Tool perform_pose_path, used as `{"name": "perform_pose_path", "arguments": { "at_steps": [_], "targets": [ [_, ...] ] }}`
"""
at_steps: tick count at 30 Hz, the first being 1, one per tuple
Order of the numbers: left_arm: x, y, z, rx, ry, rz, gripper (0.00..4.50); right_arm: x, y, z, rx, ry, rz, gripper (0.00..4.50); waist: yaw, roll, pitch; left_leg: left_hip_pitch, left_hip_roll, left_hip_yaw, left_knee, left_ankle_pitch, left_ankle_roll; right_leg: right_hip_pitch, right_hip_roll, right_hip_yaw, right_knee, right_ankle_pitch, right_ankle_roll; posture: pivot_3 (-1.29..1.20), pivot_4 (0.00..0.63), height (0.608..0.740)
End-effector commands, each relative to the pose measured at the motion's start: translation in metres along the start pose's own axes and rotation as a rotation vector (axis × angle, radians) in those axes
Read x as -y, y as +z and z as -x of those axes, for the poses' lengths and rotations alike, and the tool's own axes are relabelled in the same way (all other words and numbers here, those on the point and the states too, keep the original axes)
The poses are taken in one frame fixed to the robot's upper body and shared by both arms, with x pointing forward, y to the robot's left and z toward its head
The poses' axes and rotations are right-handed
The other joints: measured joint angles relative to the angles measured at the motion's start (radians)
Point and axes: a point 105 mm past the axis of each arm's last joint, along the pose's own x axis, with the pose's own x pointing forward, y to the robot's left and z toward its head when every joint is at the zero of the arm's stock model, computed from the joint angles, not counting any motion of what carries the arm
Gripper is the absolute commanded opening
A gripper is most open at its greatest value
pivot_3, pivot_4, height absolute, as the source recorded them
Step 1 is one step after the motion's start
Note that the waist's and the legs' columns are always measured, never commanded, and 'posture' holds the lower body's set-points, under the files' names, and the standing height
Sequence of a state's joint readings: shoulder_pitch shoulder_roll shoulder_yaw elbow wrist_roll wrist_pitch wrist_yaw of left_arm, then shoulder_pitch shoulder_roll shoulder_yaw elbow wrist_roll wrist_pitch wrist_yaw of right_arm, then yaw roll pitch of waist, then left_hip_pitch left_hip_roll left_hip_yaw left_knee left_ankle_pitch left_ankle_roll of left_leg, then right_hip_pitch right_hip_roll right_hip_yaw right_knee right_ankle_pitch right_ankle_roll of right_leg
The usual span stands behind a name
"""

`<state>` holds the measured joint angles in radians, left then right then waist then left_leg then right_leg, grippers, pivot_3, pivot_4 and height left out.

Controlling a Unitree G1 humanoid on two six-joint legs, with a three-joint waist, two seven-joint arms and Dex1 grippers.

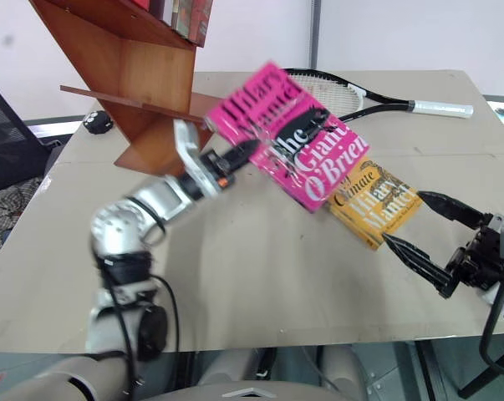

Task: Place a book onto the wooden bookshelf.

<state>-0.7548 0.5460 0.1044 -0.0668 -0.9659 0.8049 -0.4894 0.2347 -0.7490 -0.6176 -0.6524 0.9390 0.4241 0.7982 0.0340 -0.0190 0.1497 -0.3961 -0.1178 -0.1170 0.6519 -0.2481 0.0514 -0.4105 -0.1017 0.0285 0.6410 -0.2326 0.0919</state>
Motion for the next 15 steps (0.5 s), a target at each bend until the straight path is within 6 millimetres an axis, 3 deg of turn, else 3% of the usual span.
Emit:
{"name": "perform_pose_path", "arguments": {
  "at_steps": [1, 8, 11, 15],
  "targets": [
    [0.025, 0.024, -0.005, 0.000, -0.128, -0.528, 0.09, 0.011, 0.014, -0.006, 0.087, 0.001, 0.047, 4.50, 0.004, 0.002, -0.001, 0.000, 0.000, 0.000, 0.000, 0.000, 0.000, 0.000, 0.000, 0.000, -0.001, 0.000, 0.000, 0.00, 0.150, 0.740],
    [0.030, 0.081, 0.016, -0.019, -0.097, -1.379, 0.09, 0.033, 0.027, -0.008, 0.209, 0.017, 0.032, 4.50, -0.001, -0.001, 0.005, -0.002, 0.001, -0.002, -0.003, 0.000, 0.000, -0.002, -0.003, -0.001, -0.003, 0.000, 0.000, 0.00, 0.150, 0.740],
    [0.037, 0.105, 0.032, -0.026, -0.088, -1.553, 0.09, 0.041, 0.025, -0.008, 0.211, 0.026, 0.024, 4.50, -0.009, 0.000, 0.005, -0.003, 0.002, -0.002, -0.003, 0.000, 0.000, -0.002, -0.003, -0.001, -0.004, 0.000, 0.000, 0.00, 0.150, 0.740],
    [0.038, 0.123, 0.051, -0.095, -0.059, -1.652, 0.09, 0.050, 0.022, -0.010, 0.211, 0.038, 0.017, 4.50, -0.021, 0.000, 0.005, -0.003, 0.002, -0.003, -0.003, 0.000, 0.001, -0.002, -0.002, -0.002, -0.006, 0.000, 0.000, 0.00, 0.150, 0.740]
  ]
}}
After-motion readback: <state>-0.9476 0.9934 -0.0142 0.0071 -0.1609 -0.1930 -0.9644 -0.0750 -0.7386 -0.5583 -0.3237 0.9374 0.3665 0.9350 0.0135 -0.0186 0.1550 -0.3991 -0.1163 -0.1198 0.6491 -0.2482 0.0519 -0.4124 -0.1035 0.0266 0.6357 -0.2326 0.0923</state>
